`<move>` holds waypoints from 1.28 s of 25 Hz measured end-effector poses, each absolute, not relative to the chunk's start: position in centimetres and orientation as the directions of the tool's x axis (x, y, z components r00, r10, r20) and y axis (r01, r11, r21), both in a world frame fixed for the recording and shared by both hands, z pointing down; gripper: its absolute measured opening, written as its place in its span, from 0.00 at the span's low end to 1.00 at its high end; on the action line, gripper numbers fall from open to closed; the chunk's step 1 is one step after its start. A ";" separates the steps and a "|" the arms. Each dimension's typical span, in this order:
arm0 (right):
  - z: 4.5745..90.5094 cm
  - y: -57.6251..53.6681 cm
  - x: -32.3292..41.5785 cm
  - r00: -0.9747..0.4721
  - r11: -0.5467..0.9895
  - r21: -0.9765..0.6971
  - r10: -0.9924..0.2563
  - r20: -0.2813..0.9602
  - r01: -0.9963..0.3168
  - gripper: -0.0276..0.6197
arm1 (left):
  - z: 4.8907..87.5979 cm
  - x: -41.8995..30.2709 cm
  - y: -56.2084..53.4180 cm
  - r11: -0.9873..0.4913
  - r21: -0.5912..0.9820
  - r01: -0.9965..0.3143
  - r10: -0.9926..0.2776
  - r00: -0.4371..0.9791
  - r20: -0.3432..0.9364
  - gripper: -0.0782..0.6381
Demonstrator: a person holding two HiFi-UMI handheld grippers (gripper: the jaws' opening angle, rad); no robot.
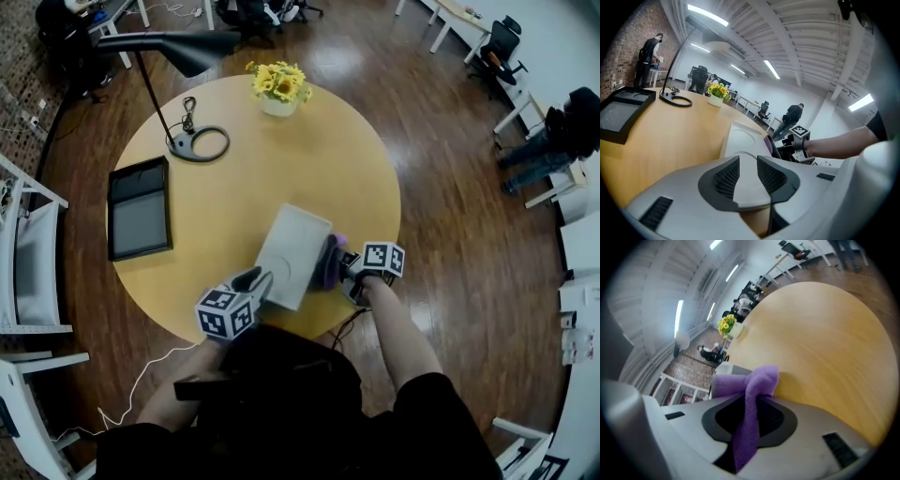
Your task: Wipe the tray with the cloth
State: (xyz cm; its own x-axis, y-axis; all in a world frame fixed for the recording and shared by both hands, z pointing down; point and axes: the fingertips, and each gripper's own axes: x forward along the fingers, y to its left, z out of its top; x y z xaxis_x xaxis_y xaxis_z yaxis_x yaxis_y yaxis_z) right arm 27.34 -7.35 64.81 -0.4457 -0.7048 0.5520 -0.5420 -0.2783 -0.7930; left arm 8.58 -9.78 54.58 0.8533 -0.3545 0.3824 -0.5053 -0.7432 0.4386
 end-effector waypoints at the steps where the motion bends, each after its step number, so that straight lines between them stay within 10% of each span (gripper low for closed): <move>1: 64.7 -6.7 26.6 -0.470 -0.250 -0.777 -0.676 0.567 -0.578 0.16 | 54.6 8.5 -9.9 -0.738 0.453 -0.500 -0.348 0.857 0.379 0.26; 15: 54.4 -0.2 19.3 -0.209 -0.061 -0.741 -0.941 0.266 -0.669 0.16 | 54.0 6.1 -12.6 -0.632 0.728 -0.264 -0.187 0.964 0.188 0.26; 21: 49.5 -1.2 8.3 -0.324 0.240 -0.533 -0.943 0.070 -0.812 0.16 | 53.4 1.1 -14.9 -0.672 0.688 -0.276 -0.202 0.961 0.188 0.26; 27: 55.7 -4.9 -2.9 -0.412 0.316 -0.292 -0.830 0.376 -0.903 0.16 | 53.4 -3.8 -15.9 -0.661 0.681 -0.316 -0.246 0.948 0.201 0.24; 32: 62.1 -4.8 -0.8 -0.291 0.059 -0.412 -0.798 0.527 -0.909 0.16 | 53.6 -5.7 -15.4 -0.649 0.693 -0.314 -0.250 0.948 0.196 0.24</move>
State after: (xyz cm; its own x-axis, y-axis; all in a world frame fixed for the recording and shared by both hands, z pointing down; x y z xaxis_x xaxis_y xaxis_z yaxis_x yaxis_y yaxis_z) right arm -0.84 -4.83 62.08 -0.2910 -0.7983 0.5273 -0.9091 0.0590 -0.4124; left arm -5.67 -15.37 53.62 0.9481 -0.2500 0.1963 -0.3145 -0.6485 0.6932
